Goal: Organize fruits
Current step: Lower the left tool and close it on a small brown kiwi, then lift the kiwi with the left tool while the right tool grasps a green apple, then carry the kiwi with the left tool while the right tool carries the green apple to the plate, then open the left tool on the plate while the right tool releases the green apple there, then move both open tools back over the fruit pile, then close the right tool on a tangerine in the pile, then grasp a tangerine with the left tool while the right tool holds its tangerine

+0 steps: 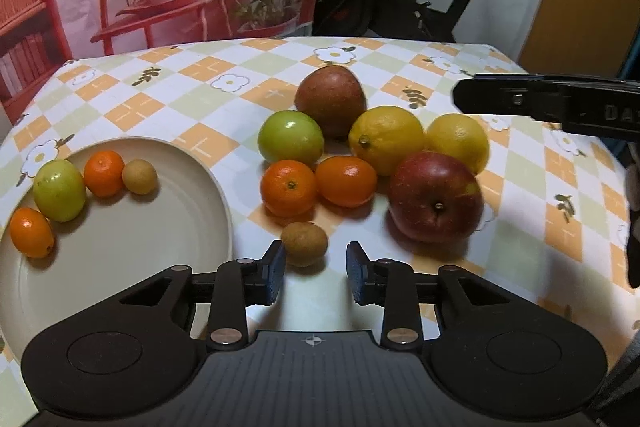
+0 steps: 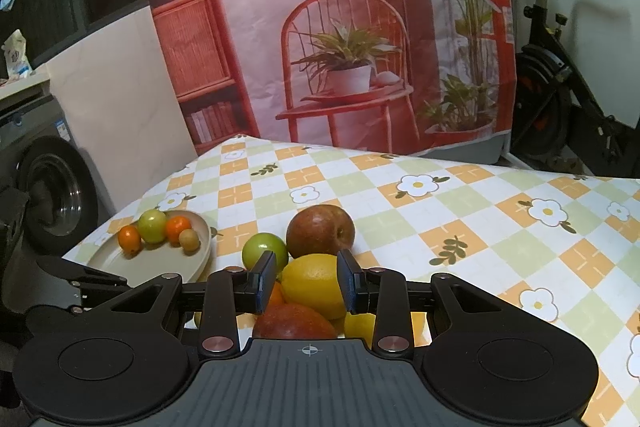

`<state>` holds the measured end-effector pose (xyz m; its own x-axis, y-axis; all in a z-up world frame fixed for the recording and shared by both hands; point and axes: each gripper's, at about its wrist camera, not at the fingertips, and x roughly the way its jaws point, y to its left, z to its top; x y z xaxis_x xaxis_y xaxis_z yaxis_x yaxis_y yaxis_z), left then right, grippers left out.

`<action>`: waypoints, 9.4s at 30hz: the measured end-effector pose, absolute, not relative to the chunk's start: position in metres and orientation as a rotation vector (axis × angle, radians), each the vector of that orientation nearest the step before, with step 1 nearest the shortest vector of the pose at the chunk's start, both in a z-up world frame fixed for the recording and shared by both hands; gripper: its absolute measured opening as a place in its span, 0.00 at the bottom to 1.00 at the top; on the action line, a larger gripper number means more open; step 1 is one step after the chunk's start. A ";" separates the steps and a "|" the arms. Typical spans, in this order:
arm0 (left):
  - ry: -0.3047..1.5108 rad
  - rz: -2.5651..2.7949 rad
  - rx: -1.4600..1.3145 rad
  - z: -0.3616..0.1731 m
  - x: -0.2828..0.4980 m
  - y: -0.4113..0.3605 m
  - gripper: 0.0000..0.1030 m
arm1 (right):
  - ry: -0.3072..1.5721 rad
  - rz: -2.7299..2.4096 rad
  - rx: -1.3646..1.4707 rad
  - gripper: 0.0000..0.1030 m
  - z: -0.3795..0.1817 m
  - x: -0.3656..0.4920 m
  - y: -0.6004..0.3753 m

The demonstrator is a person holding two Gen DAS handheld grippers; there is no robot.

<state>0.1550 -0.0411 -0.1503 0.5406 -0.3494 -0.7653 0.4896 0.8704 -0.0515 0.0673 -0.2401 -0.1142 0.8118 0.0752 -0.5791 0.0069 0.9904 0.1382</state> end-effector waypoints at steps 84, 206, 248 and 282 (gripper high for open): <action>0.662 -0.180 -0.099 -0.108 0.144 0.086 0.28 | 0.985 0.177 -0.433 0.42 -0.168 0.238 -0.142; 0.707 -0.231 -0.033 -0.114 0.139 0.029 0.29 | 0.948 0.333 -0.186 0.34 -0.146 0.182 -0.166; 0.843 -0.506 -0.092 -0.145 0.184 -0.051 0.29 | 0.755 0.168 -0.022 0.33 -0.101 0.139 -0.248; 0.875 -0.486 -0.100 -0.143 0.186 -0.044 0.42 | 0.727 0.156 0.005 0.33 -0.097 0.130 -0.259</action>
<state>0.1862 -0.0438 -0.1429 0.5399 -0.4480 -0.7126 0.3678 0.8870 -0.2790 0.1303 -0.2594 -0.0967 0.7360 0.1437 -0.6615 -0.1403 0.9884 0.0586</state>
